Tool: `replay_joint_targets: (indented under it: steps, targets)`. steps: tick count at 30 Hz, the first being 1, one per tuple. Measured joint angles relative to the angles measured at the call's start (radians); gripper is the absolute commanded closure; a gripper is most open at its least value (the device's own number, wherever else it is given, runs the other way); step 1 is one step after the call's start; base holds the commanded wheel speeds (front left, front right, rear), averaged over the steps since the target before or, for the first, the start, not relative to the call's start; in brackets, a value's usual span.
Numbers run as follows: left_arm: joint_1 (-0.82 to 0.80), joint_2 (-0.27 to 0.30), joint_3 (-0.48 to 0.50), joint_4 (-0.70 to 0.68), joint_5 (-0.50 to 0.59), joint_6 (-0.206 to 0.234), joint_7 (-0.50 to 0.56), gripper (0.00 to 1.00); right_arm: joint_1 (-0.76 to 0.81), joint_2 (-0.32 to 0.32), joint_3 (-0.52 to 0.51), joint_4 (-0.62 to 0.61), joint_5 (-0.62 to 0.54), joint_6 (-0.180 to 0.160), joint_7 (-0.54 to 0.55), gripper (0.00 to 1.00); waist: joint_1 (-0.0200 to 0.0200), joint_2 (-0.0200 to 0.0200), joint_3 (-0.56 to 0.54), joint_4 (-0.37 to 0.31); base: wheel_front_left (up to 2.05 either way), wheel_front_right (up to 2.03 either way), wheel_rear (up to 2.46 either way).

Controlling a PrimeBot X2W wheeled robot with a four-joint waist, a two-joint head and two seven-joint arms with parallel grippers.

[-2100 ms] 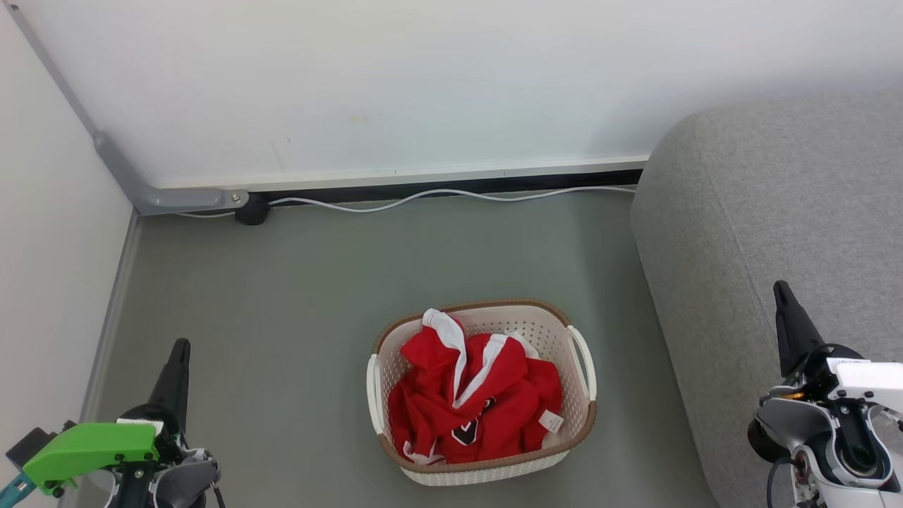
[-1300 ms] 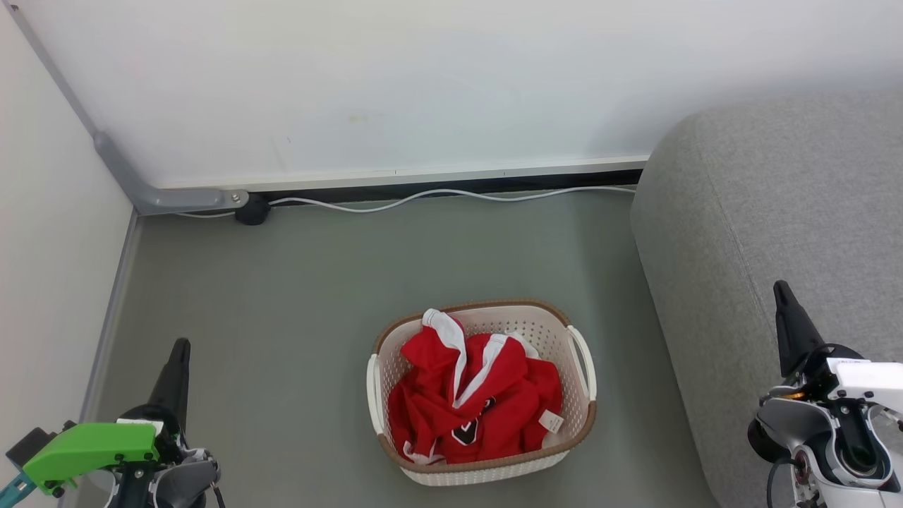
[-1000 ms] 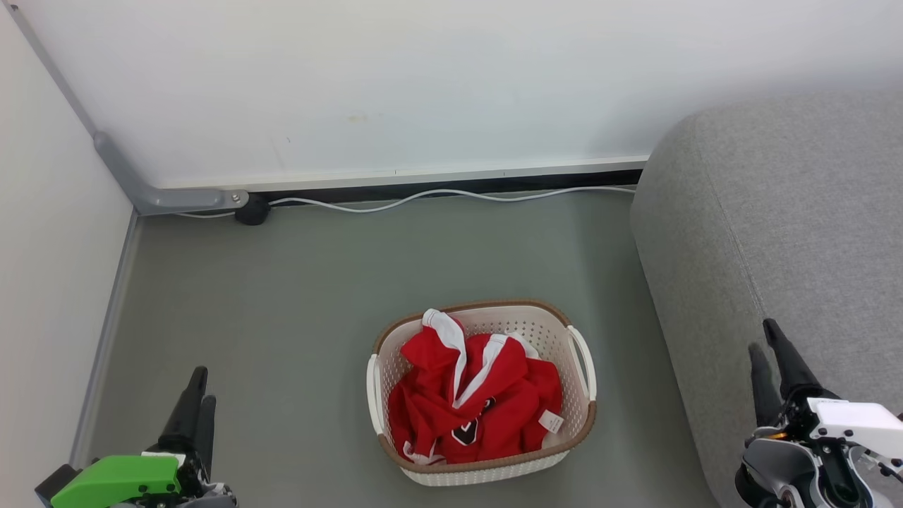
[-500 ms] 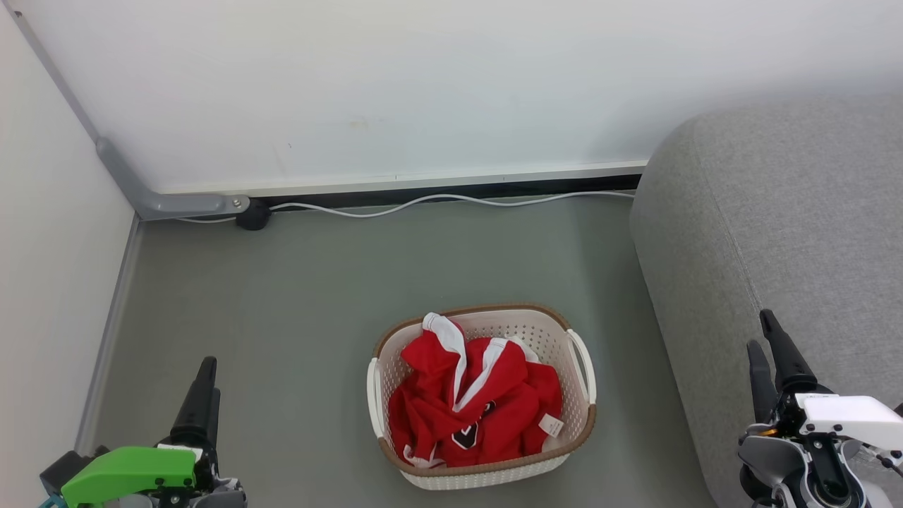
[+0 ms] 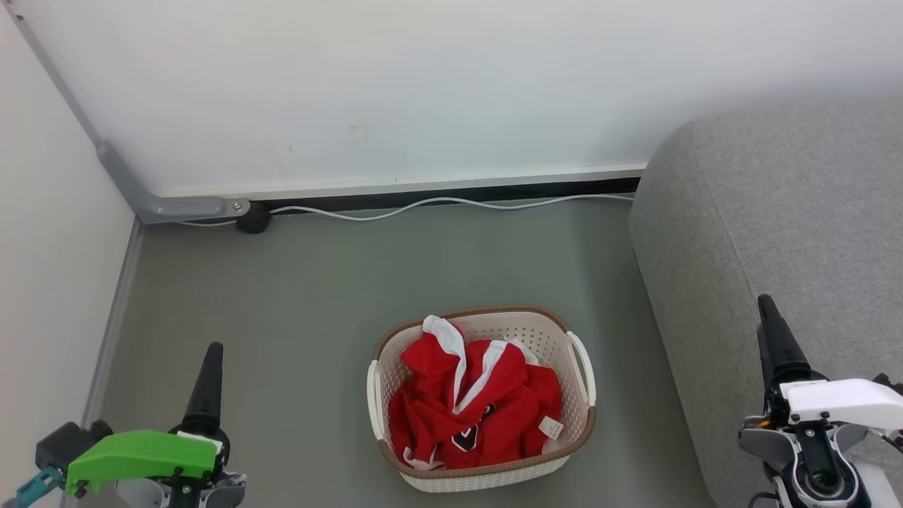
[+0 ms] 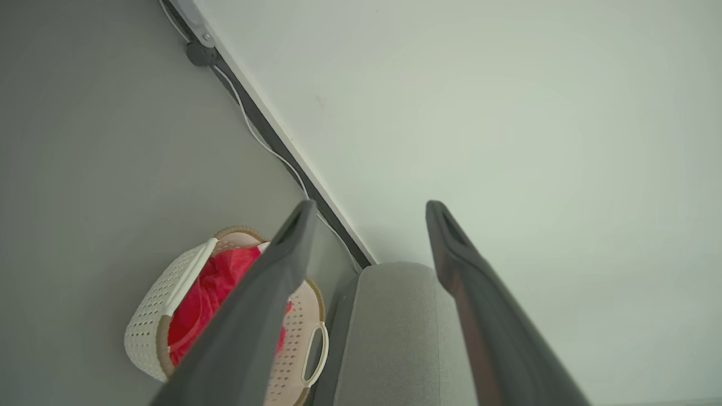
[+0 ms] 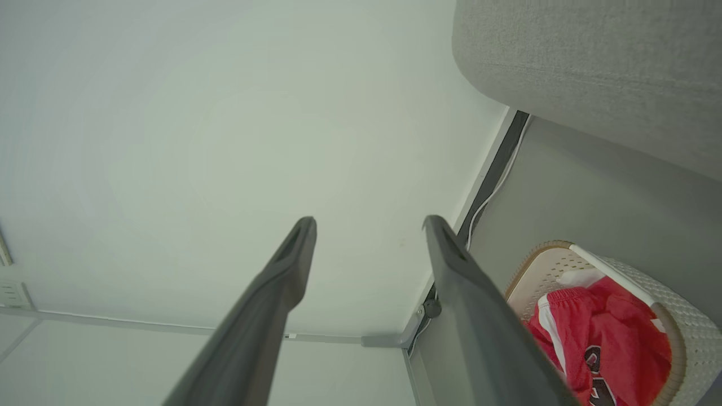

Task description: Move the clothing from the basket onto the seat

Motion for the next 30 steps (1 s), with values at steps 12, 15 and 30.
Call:
replay_joint_targets:
  steps: [12, 15, 30]
  targets:
    - [0.0, 0.027, -0.064, -0.051, 0.244, 0.03, -0.042, 0.0, 0.007, -0.007, 0.056, -0.045, -0.214, -0.032, -0.043, 0.0, 0.0, 0.0, -0.004, 0.0, 0.0, 0.0, 0.0]
    - [0.0, 0.039, -0.086, -0.062, 0.327, 0.046, -0.053, 0.0, 0.01, -0.009, 0.074, -0.055, -0.286, -0.041, -0.056, 0.0, 0.0, 0.0, -0.006, 0.0, 0.0, 0.0, 0.0]
    - [0.015, 0.048, -0.151, -0.09, 0.578, 0.087, -0.105, 0.0, 0.044, -0.012, 0.141, -0.074, -0.518, -0.083, -0.108, 0.0, 0.0, 0.0, -0.016, -0.001, 0.0, 0.0, 0.0]
